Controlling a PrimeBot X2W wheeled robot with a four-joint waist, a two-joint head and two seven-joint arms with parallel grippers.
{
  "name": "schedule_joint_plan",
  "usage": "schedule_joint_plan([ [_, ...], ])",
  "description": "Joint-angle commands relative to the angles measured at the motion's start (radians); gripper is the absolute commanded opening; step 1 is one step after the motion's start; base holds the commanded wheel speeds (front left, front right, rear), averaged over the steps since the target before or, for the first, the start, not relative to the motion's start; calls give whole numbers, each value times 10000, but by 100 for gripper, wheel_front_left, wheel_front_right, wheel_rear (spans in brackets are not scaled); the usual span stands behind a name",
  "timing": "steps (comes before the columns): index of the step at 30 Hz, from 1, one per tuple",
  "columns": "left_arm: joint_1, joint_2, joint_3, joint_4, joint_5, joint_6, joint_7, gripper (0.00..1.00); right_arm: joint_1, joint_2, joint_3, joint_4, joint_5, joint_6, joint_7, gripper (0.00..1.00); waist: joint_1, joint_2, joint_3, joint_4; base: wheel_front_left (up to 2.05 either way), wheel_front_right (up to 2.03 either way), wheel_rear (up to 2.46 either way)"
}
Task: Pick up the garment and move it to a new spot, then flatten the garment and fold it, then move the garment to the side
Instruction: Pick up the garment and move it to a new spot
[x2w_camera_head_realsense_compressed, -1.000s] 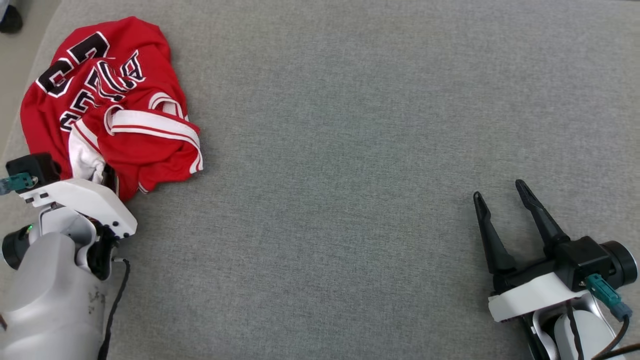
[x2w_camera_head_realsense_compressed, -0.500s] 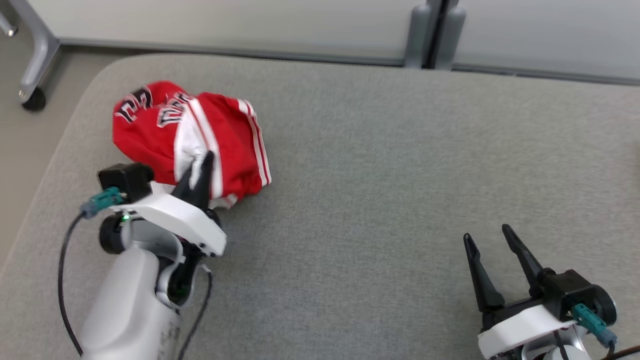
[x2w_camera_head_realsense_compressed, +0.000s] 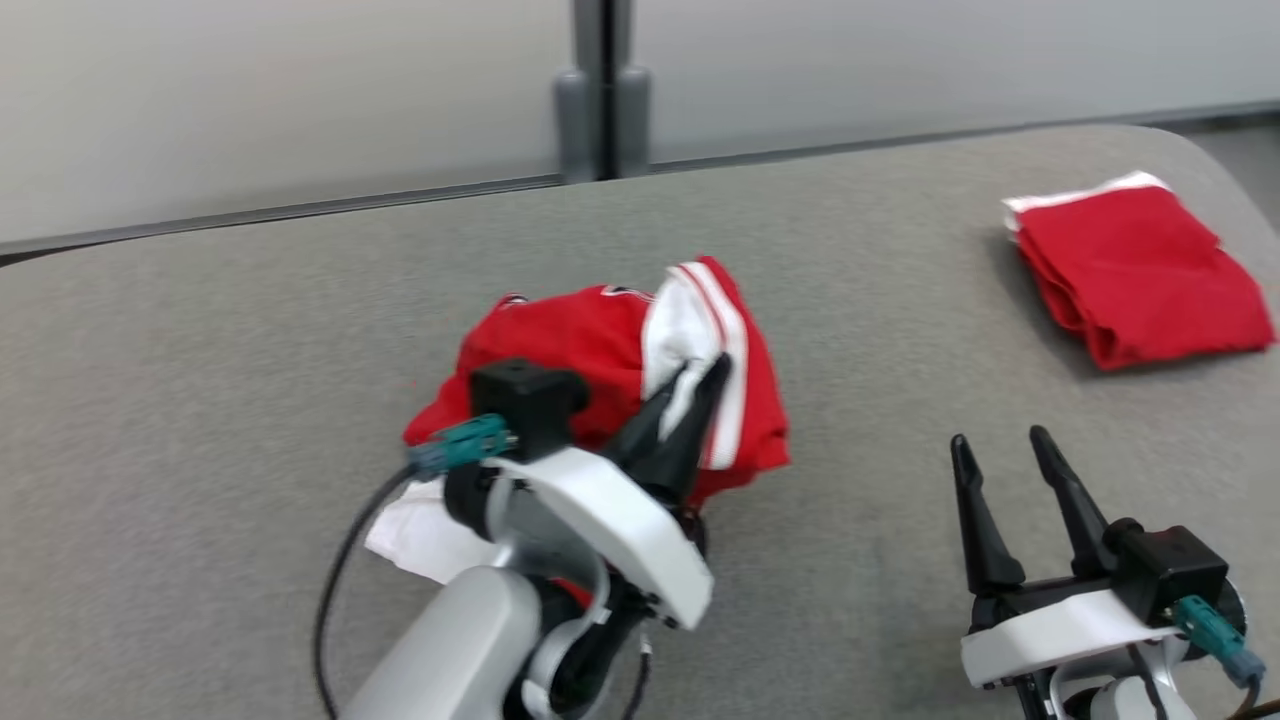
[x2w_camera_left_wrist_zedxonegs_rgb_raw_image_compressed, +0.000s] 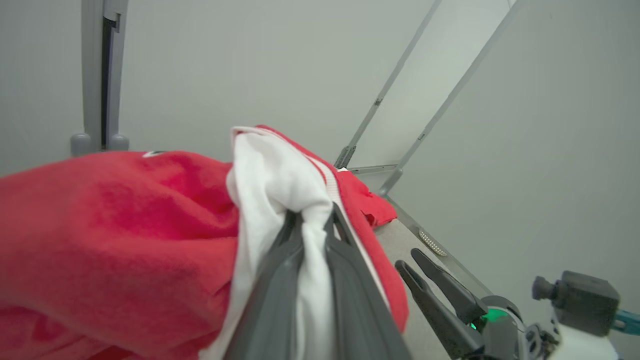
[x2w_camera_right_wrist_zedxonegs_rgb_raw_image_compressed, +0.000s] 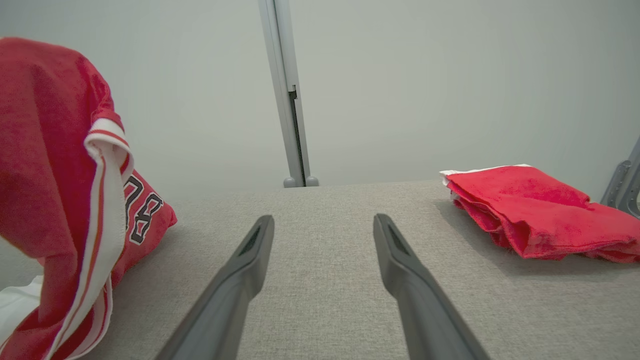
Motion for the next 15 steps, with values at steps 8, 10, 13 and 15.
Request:
schedule_joint_plan([
  [8, -1110, 49, -2086, 2163, -852, 728, -440, 0, -169, -46, -310, -104, 436, -2, -48, 100, 0, 0, 815, -1908, 0, 0, 0],
  [10, -1297, 39, -2569, 2930, -1014, 640, -637, 38, -210, -42, -267, -97, 487, -2, -48, 100, 0, 0, 913, -2056, 0, 0, 0],
  [13, -1401, 45, -2996, 3803, -1381, 567, -1011, 100, -230, -49, -317, -102, 526, -2, -48, 100, 0, 0, 958, -2114, 0, 0, 0],
  [15, -1464, 43, -3135, 4026, -1668, 461, -1332, 100, -180, -46, -444, -123, 453, -2, -47, 100, 0, 0, 913, -1989, 0, 0, 0],
])
